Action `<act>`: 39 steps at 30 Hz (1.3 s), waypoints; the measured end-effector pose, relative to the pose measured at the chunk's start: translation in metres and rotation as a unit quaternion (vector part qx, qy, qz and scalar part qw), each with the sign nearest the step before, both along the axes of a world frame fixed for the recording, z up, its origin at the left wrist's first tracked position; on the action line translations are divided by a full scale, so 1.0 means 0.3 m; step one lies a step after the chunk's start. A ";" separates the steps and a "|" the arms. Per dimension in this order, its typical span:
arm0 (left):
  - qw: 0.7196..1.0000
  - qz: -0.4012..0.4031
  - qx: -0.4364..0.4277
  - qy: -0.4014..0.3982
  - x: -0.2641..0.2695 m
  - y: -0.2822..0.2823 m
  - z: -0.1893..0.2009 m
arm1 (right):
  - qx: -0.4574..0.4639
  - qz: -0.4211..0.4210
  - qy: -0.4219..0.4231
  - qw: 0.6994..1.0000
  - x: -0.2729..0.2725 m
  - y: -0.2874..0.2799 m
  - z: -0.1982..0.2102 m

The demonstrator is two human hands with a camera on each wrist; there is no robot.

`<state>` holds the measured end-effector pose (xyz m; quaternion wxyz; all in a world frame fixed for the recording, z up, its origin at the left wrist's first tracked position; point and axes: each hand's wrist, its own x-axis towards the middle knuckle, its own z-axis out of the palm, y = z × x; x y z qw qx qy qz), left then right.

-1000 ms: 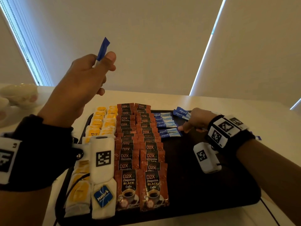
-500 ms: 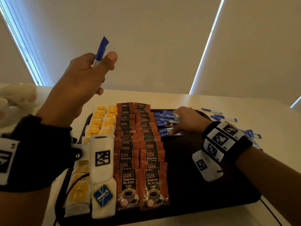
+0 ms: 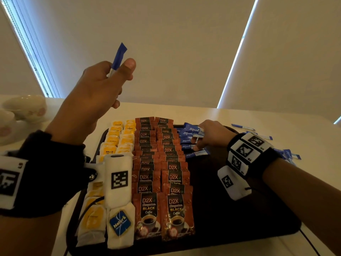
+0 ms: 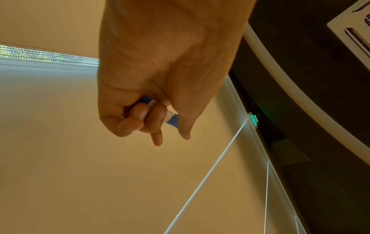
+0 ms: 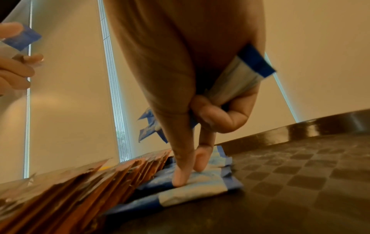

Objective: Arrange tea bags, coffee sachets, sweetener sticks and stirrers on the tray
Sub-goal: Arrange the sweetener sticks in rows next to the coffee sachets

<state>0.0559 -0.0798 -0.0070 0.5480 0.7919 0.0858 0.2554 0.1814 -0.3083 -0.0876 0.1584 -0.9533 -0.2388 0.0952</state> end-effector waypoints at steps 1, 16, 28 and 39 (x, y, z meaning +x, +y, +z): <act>1.000 0.001 0.000 0.000 0.001 0.001 0.000 | 0.004 0.007 0.005 1.000 -0.002 0.001 0.006; 1.000 -0.001 0.004 -0.003 0.002 0.000 0.001 | -0.064 0.047 0.031 0.996 -0.025 0.025 0.013; 1.000 -0.002 0.025 0.005 0.001 -0.001 -0.002 | -0.064 0.065 0.053 0.994 -0.008 0.021 0.021; 0.999 -0.029 0.016 0.034 -0.001 -0.004 0.012 | -0.045 0.068 0.054 0.995 -0.030 0.006 0.069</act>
